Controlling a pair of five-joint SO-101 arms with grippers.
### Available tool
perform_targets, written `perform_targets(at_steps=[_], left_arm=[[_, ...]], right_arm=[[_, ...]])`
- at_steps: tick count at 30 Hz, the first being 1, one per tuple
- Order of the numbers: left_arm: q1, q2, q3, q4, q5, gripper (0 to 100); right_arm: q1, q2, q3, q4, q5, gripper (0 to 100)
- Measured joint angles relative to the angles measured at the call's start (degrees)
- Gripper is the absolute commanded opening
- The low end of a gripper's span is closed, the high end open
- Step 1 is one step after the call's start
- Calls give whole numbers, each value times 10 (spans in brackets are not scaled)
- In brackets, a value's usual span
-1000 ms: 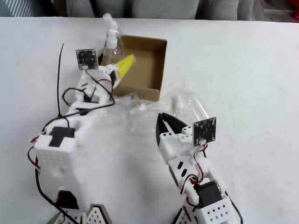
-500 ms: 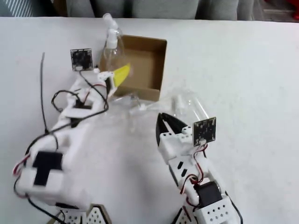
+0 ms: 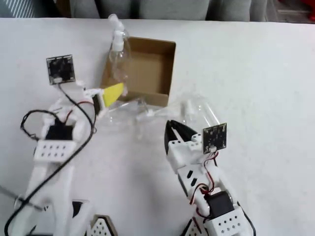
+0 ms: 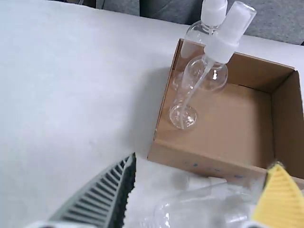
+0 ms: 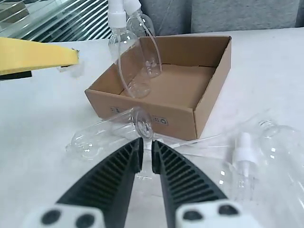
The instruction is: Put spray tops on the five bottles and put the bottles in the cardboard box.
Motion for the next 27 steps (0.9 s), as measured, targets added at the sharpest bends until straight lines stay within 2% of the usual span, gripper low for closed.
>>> perform_targets(at_steps=[5,8,12,15,17,21,24,27], left_arm=[[0,-111,0,98,11,7],[6,-171,0,107,11,79],[62,-232,2,107,15,15],[129,-244,4,103,47,22],[177,-244,26,64,81,22],[253,-194,95,-85,139,22],[270,-115,107,-194,154,22],[275,-24,107,-264,157,22]], right_arm=[[0,0,0,14,31,16],[0,0,0,25,48,16],[0,0,0,25,53,16],[0,0,0,32,53,16],[0,0,0,35,54,16],[0,0,0,36,55,16],[0,0,0,37,55,16],[0,0,0,37,56,16]])
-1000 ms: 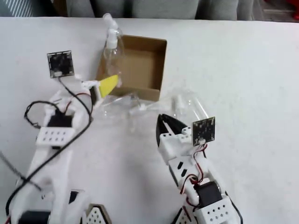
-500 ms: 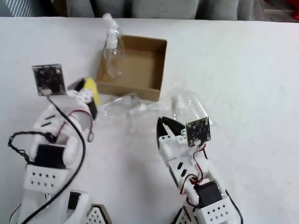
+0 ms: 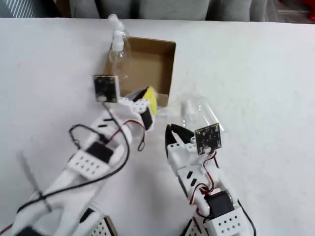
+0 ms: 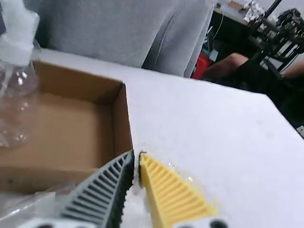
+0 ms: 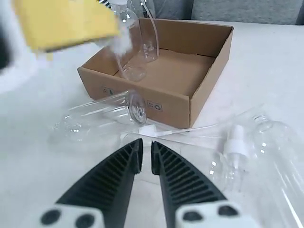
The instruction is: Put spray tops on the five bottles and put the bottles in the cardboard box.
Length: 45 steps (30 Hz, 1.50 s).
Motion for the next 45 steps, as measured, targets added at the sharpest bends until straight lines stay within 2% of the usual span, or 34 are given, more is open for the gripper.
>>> perform_targets(at_steps=[4,12,18,24,30,34,39,45], left_arm=[[9,120,-8,-41,0,22],[8,306,-78,-54,1,22],[8,311,-62,-53,1,22],[4,175,37,35,1,23],[-86,-15,118,187,-1,23],[-130,-92,139,264,-44,23],[-124,-190,140,258,-13,23],[-18,-274,143,165,43,23]], right_arm=[[0,0,0,0,2,16],[0,0,0,0,2,16],[0,0,0,0,2,16],[0,0,0,0,2,16],[0,0,0,0,2,16],[0,0,0,0,2,16],[0,0,0,0,2,16],[0,0,0,15,2,16]])
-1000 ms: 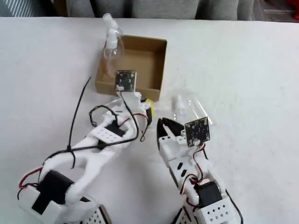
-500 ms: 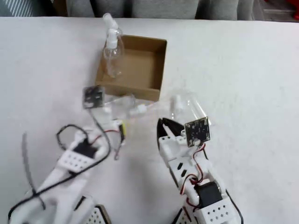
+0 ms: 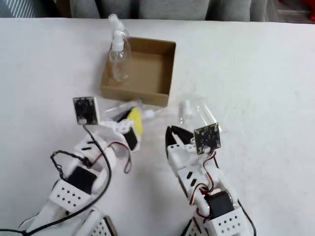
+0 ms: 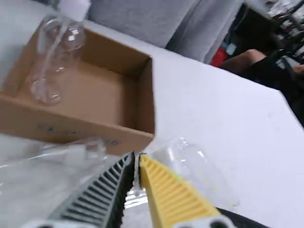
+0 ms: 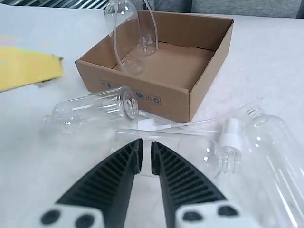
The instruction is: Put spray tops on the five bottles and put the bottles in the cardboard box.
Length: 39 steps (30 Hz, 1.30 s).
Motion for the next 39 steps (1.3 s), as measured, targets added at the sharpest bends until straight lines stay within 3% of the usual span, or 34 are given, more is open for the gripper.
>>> perform_targets(at_steps=[7,20,25,34,39], left_arm=[[40,74,-18,-98,16,23],[39,508,-243,-113,17,23],[18,617,-287,-113,17,23],[-32,636,-260,-113,17,23],[-51,563,-192,-86,15,23]], right_arm=[[0,0,0,0,0,16],[0,0,0,0,0,16],[0,0,0,0,0,16],[0,0,0,0,0,16],[0,0,0,0,0,16]])
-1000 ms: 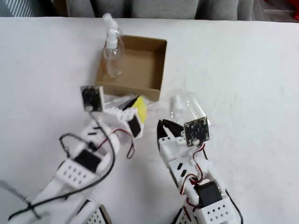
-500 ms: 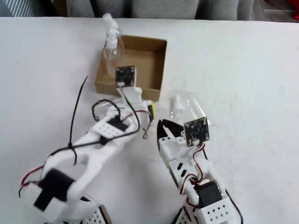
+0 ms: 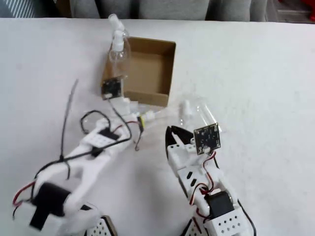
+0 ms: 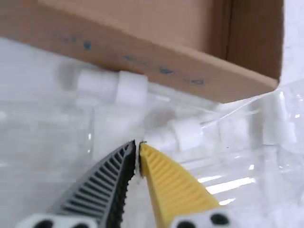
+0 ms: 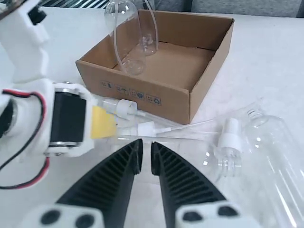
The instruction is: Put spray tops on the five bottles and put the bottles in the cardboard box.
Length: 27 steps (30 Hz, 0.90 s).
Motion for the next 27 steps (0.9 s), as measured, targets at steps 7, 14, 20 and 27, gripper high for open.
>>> perform_targets(at_steps=[7,14,20,27], left_arm=[[-121,-104,67,102,1,23],[-185,-181,148,116,-106,24],[-202,-312,173,178,-127,24],[-207,-529,176,330,-44,24]], right_arm=[[0,0,0,0,0,16],[0,0,0,0,0,16],[0,0,0,0,0,16],[0,0,0,9,0,17]])
